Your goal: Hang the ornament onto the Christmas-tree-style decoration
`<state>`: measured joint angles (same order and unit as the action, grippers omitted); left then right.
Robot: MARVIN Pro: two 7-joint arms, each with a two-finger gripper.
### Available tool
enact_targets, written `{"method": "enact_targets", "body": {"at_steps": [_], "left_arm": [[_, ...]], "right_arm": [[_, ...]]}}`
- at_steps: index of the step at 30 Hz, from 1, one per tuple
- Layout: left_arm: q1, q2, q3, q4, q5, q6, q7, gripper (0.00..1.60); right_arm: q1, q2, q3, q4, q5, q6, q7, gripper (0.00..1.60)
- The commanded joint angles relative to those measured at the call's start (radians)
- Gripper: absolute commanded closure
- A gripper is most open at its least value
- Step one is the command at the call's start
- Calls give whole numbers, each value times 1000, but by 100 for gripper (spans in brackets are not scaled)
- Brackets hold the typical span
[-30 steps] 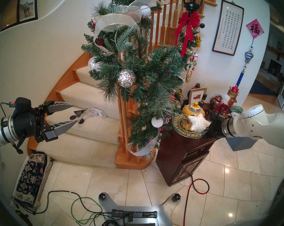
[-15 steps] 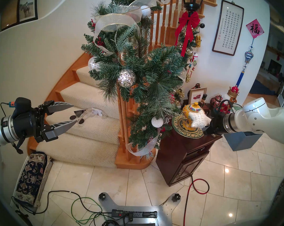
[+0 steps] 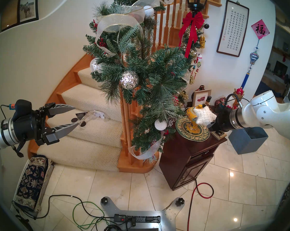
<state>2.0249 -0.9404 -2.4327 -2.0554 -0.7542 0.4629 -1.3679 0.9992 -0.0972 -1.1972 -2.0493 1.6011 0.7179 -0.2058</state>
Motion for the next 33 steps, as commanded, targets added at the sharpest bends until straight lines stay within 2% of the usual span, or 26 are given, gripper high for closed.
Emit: {"method": "enact_targets", "body": {"at_steps": [1, 33], "left_arm": [[-1, -1, -1, -2, -1, 0, 0, 0], [-1, -1, -1, -2, -1, 0, 0, 0]], "right_arm": [[76, -3, 5, 1, 15, 21, 2, 160], [291, -3, -15, -4, 105, 69, 22, 160]]}}
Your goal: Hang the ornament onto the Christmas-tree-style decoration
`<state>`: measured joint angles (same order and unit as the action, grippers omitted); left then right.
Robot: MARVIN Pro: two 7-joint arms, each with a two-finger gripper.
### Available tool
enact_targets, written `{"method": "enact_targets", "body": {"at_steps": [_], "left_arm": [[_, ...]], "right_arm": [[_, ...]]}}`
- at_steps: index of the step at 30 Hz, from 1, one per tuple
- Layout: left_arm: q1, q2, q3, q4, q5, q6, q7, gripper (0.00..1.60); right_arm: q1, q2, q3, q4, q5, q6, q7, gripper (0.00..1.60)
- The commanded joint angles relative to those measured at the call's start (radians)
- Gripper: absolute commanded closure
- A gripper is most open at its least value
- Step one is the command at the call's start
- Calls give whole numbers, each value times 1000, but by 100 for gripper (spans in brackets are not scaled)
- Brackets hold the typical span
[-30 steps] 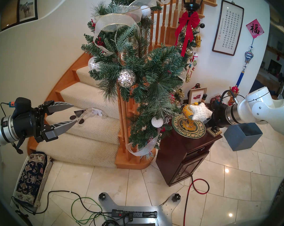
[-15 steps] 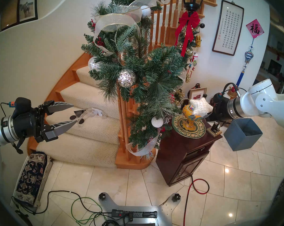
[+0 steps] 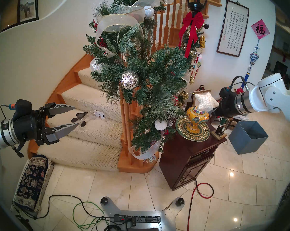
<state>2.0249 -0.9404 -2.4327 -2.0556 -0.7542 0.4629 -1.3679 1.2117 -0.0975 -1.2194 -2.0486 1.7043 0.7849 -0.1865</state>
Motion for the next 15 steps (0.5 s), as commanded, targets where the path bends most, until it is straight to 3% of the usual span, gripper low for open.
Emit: {"method": "enact_targets", "body": {"at_steps": [1, 15], "left_arm": [[-1, -1, -1, -2, -1, 0, 0, 0], [-1, -1, -1, -2, -1, 0, 0, 0]], "right_arm": [[84, -2, 6, -5, 3, 3, 3, 160], [174, -2, -12, -3, 28, 32, -2, 160]]}}
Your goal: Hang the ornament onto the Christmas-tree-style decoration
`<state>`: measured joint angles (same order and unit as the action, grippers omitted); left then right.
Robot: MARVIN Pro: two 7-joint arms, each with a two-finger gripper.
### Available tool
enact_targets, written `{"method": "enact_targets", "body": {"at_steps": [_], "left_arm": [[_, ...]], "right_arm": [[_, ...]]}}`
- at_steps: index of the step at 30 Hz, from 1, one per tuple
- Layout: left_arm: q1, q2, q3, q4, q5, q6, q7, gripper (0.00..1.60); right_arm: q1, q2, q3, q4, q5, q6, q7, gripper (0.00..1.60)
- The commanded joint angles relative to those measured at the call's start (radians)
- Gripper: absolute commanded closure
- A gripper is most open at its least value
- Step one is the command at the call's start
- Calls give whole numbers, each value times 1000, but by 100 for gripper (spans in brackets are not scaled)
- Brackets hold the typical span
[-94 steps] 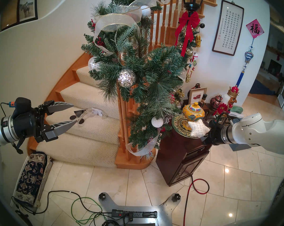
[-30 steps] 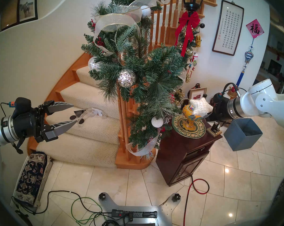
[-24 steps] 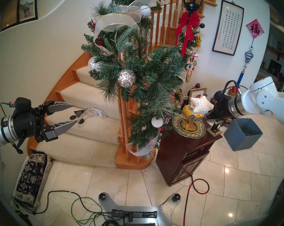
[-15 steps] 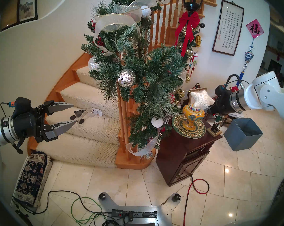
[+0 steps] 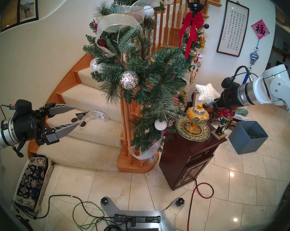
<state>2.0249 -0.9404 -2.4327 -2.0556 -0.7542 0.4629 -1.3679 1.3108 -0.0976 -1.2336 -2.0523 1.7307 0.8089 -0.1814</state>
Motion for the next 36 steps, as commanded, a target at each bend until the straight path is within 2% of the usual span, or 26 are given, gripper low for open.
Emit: {"method": "enact_targets", "body": {"at_steps": [1, 17, 36], "left_arm": [[-1, -1, -1, -2, -1, 0, 0, 0], [-1, -1, -1, -2, -1, 0, 0, 0], [-1, -1, -1, -2, -1, 0, 0, 0]], "right_arm": [[82, -2, 3, 1, 3, 10, -9, 160], [197, -2, 15, -10, 34, 55, -24, 160], [340, -2, 27, -68, 87, 124, -58, 160]]}}
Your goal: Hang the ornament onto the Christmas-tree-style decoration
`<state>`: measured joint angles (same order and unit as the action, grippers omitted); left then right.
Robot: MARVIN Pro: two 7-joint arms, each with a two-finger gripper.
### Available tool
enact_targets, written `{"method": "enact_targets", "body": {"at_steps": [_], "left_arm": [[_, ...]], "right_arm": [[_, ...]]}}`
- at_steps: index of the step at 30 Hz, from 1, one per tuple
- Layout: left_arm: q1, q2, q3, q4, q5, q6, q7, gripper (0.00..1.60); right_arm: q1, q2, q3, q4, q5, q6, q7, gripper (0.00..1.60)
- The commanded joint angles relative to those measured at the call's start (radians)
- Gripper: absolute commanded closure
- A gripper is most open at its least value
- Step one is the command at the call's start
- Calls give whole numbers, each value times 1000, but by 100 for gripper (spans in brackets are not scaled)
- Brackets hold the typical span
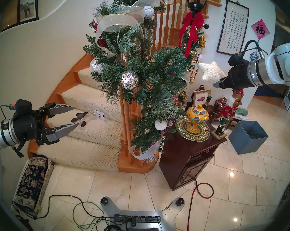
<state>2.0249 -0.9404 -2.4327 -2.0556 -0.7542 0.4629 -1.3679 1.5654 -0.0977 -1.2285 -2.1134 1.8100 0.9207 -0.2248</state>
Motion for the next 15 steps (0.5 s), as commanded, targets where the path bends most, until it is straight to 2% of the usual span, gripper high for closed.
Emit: {"method": "enact_targets", "body": {"at_steps": [1, 15], "left_arm": [[-1, -1, -1, -2, -1, 0, 0, 0], [-1, -1, -1, -1, -1, 0, 0, 0]], "right_arm": [[94, -2, 25, -10, 10, 16, -19, 160], [198, -2, 41, -44, 66, 39, -66, 160]]}}
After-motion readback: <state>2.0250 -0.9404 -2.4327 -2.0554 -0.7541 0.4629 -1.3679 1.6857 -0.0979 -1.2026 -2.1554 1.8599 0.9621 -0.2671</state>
